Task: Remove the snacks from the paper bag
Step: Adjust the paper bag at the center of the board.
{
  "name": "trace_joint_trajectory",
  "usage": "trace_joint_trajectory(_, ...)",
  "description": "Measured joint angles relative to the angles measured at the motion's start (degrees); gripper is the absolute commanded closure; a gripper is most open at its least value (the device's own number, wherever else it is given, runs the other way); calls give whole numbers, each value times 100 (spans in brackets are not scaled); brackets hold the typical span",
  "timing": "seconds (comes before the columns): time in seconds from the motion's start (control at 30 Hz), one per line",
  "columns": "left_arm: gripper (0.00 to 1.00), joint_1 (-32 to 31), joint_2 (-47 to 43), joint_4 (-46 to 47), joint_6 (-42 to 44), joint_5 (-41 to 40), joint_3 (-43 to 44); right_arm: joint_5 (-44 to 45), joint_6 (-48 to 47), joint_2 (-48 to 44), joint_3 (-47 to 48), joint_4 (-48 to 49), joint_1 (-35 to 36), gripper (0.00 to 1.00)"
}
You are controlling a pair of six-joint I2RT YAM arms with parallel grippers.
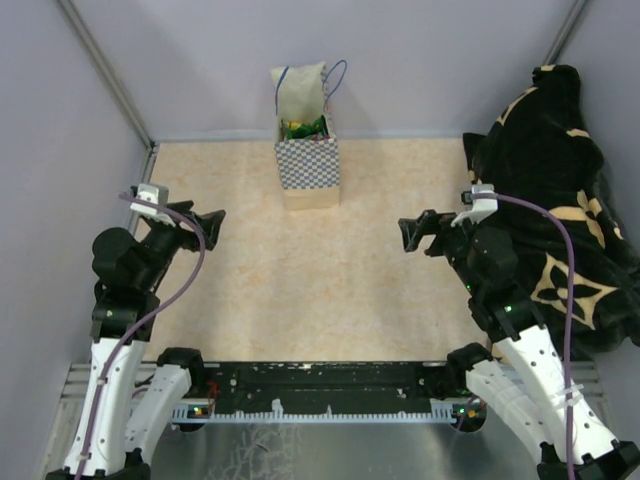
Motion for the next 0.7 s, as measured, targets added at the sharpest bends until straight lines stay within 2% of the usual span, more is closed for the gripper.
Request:
trace_joint_trajectory(0.03,82,7,0,-33,-24,22,0,7,17,-33,0,0,2,61)
trace_joint_trajectory(0.07,89,17,0,-72,-35,57,0,9,37,-68,0,-2,2,85)
trace_joint_trajectory(0.13,98,22,-2,-151,7,98,4,-31,-20,-122,0,-13,4,94)
trace_joint_trajectory(0.17,78,24,-9,-188,31,125,11,-52,2,-155,0,-31,11,78)
trace_joint_trajectory(0.2,29,26,-13,-203,39,138,15,-61,-7,-186,0,-46,20,29)
trace_joint_trajectory(0.23,11,24,-13,-227,87,142,28,-74,-4,-214,0,-66,28,11)
trace_joint_trajectory(0.3,2,26,2,-267,63,181,92,-61,35,-258,0,-92,31,3)
trace_joint_trajectory(0.33,41,26,28,-284,48,210,142,-39,33,-291,0,-101,31,3)
trace_joint_trajectory(0.37,90,26,74,-293,46,247,201,-28,55,-317,-7,-103,31,38)
trace_joint_trajectory(0.4,99,26,133,-310,22,289,264,-11,63,-345,-26,-94,31,88)
trace_joint_trajectory(0.43,100,26,203,-323,31,319,319,-15,39,-402,-72,-72,31,100)
trace_joint_trajectory(0.47,100,26,278,-363,42,341,374,-39,11,-457,-116,-63,31,100)
trace_joint_trajectory(0.5,81,28,332,-380,59,352,407,-42,17,-494,-149,-74,33,71)
trace_joint_trajectory(0.53,39,28,387,-420,61,367,439,-37,39,-511,-149,-98,37,16)
trace_joint_trajectory(0.57,7,31,428,-450,57,393,463,-31,74,-516,-149,-96,37,3)
trace_joint_trajectory(0.6,10,35,479,-483,85,428,474,7,63,-518,-149,-101,39,1)
trace_joint_trajectory(0.63,66,42,531,-514,46,483,485,33,66,-520,-149,-107,42,22)
trace_joint_trajectory(0.67,96,42,570,-544,-15,522,496,90,37,-525,-149,-105,42,71)
trace_joint_trajectory(0.7,100,48,634,-590,-57,581,529,125,-7,-542,-160,-94,42,100)
